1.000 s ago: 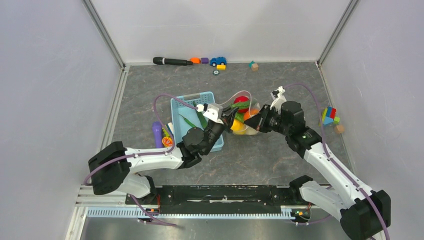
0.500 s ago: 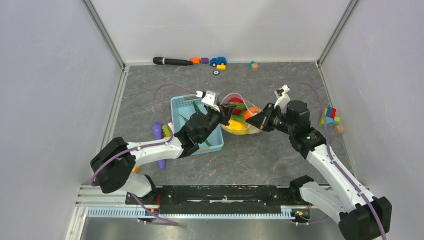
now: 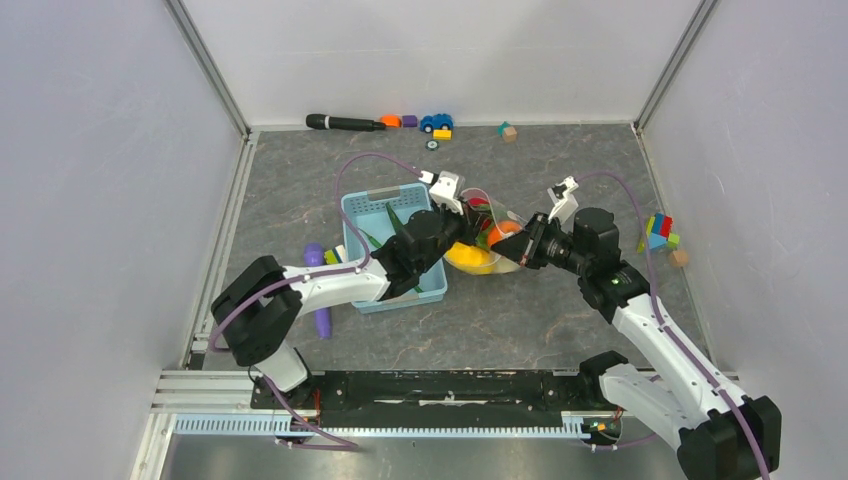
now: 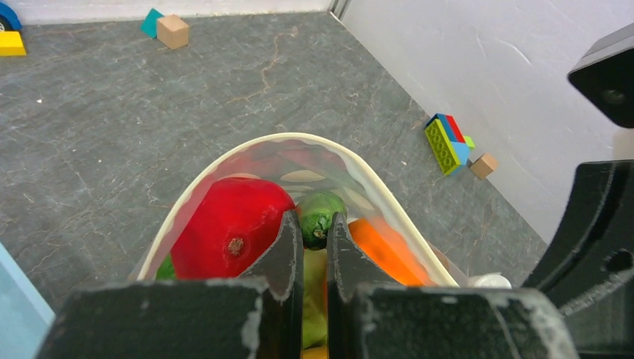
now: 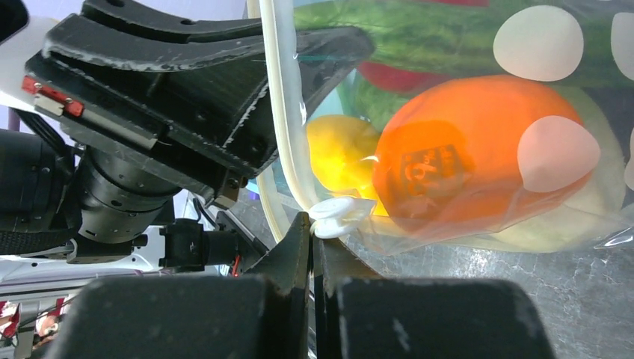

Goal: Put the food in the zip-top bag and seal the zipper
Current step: Place the fake vegetable in the zipper food storage bag.

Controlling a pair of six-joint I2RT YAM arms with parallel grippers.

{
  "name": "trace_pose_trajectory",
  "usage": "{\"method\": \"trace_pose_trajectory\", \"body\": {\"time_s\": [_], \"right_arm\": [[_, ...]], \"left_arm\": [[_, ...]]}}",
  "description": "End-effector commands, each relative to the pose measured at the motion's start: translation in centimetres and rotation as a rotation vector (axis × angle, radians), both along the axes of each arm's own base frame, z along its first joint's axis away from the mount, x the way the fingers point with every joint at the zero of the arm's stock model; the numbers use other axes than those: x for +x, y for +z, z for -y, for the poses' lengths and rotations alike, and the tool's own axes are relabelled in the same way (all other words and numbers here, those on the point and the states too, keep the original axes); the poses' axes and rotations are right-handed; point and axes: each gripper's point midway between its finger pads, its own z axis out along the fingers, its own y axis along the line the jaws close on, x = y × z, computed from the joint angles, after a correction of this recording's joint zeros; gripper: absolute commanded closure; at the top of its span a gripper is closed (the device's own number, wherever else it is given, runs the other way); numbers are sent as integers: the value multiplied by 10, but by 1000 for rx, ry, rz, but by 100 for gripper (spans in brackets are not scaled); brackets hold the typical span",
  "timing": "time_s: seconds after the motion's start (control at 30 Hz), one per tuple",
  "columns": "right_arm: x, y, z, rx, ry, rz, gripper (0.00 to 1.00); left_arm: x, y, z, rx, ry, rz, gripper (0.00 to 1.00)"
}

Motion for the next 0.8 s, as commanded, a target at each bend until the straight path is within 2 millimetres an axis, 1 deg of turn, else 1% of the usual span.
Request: {"method": "trace_pose_trajectory", "body": {"time_s": [0.0, 0.23, 0.3, 0.33, 0.37, 0.43, 0.5, 0.53, 0.6, 0.63, 0.7, 0.77], "right_arm": [[1, 31, -4, 44, 31, 117, 100], [0, 28, -6, 42, 51, 120, 100], [0, 28, -6, 40, 51, 121, 100], [1, 28, -5, 38, 49, 123, 100], [1, 28, -5, 36, 47, 125, 100], [2, 25, -4, 31, 40, 123, 100], [4, 21, -1, 25, 17, 116, 100], [6, 19, 2, 21, 0, 112, 100], [9, 13, 7, 8, -35, 102, 100], [11, 11, 10, 3, -54, 98, 100], [13, 8, 12, -3, -68, 94, 100], [14, 5, 13, -5, -76, 86, 100]], "left_arm": [[4, -4, 13, 1, -19, -44, 93], [5, -18, 24, 47, -39, -95, 91], [5, -23, 25, 79, -46, -113, 88], [5, -24, 25, 90, -49, -121, 84], [4, -24, 25, 100, -52, -126, 78], [2, -23, 24, 119, -60, -136, 69], [-2, -18, 22, 134, -72, -142, 56], [-4, -13, 21, 133, -79, -140, 53], [-9, -2, 19, 137, -99, -137, 48], [-12, 4, 18, 138, -111, -136, 47], [-20, 17, 20, 158, -158, -138, 46], [-28, 28, 21, 169, -196, -158, 42]]}}
